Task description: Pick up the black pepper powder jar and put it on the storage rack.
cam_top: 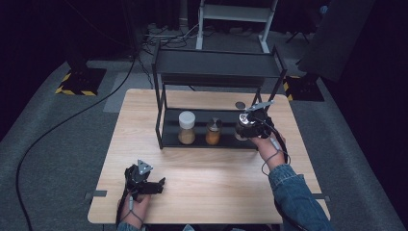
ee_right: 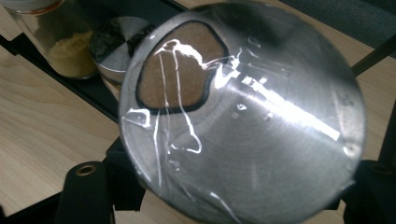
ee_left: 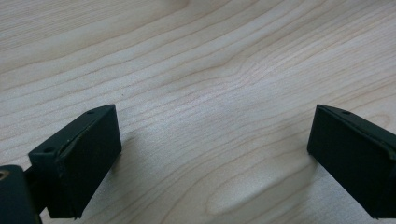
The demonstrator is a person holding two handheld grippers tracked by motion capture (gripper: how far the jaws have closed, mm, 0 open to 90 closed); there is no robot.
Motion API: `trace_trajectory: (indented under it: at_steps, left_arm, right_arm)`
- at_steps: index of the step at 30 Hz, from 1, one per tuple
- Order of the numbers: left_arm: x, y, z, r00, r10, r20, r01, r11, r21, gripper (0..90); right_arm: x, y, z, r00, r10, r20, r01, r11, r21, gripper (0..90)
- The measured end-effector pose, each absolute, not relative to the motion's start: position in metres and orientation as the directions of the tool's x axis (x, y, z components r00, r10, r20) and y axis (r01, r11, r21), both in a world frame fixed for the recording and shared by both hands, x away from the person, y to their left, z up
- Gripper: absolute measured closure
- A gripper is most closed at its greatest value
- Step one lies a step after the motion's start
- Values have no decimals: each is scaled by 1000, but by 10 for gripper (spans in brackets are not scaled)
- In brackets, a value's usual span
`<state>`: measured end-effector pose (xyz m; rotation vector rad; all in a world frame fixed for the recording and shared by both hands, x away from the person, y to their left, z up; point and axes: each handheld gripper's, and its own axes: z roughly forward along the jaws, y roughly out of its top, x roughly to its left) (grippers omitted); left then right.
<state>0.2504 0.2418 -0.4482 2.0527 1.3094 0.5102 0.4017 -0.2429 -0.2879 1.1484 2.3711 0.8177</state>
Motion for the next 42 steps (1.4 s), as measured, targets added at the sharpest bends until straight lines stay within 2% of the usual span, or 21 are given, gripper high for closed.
trace_trajectory:
  at_steps: [20,42]
  left_arm:
    - [250,242,-448,428,904,-17,654,-297,695,28]
    - [250,242,-448,428,904,-17,654,-297,695,27]
  right_arm:
    - [429,-226,-334,-581,812,-45,628,483,611,303]
    - [443,-224,-355,-551,834,-8,662,444,604,302]
